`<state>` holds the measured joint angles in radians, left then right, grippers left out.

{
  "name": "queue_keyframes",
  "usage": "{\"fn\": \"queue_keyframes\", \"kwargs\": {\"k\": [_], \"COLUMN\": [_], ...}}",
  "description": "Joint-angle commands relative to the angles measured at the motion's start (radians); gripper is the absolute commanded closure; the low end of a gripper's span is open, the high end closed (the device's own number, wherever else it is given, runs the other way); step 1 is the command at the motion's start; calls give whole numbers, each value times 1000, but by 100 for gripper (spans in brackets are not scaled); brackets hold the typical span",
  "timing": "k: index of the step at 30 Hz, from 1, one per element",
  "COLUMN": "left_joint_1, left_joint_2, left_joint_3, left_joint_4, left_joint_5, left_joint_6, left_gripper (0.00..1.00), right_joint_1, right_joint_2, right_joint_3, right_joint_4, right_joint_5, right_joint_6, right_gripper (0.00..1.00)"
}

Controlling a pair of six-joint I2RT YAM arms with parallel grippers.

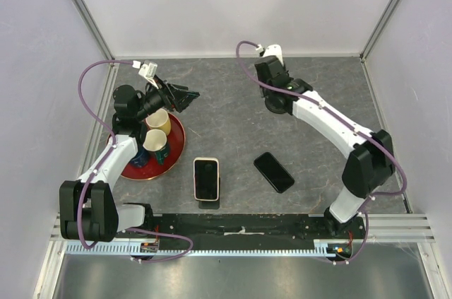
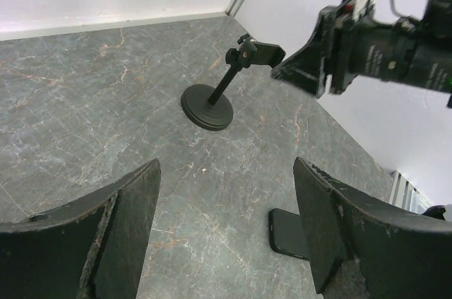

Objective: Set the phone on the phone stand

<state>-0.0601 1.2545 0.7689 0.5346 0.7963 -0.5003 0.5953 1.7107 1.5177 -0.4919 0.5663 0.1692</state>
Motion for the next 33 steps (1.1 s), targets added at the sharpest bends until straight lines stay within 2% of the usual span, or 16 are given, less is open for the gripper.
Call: {"fn": "queue_keyframes", "kwargs": {"k": [1, 4, 5, 17, 19, 28, 33], "left_joint_1": [6, 6, 6, 6, 6, 6, 6], "left_joint_2": [2, 2, 0, 16, 17, 23, 20], "left_joint_3": [21, 21, 23, 18, 20, 18, 17], "left_joint_4": [47, 48, 48, 71, 76, 91, 88], "left_joint_5": [21, 24, 24, 35, 40, 47, 49], "left_joint_6": [-15, -15, -15, -26, -32, -40, -37], "left_gripper": [18, 18, 18, 18, 18, 18, 18], "right_joint_1": [-87, -164, -181, -373, -381, -413, -425], "right_joint_2": [-127, -151, -154, -99, -102, -88, -62], "right_joint_3": [-27, -40, -47, -20, -60, -143, -145], "right_joint_4": [13, 18, 19, 68, 119, 242, 266], "right_joint_5": [34, -83, -170, -660, -701, -809, -816], "right_joint_6": [21, 15, -5, -158, -198, -180, -172], "right_gripper": [46, 38, 36, 31, 31, 32, 41]}}
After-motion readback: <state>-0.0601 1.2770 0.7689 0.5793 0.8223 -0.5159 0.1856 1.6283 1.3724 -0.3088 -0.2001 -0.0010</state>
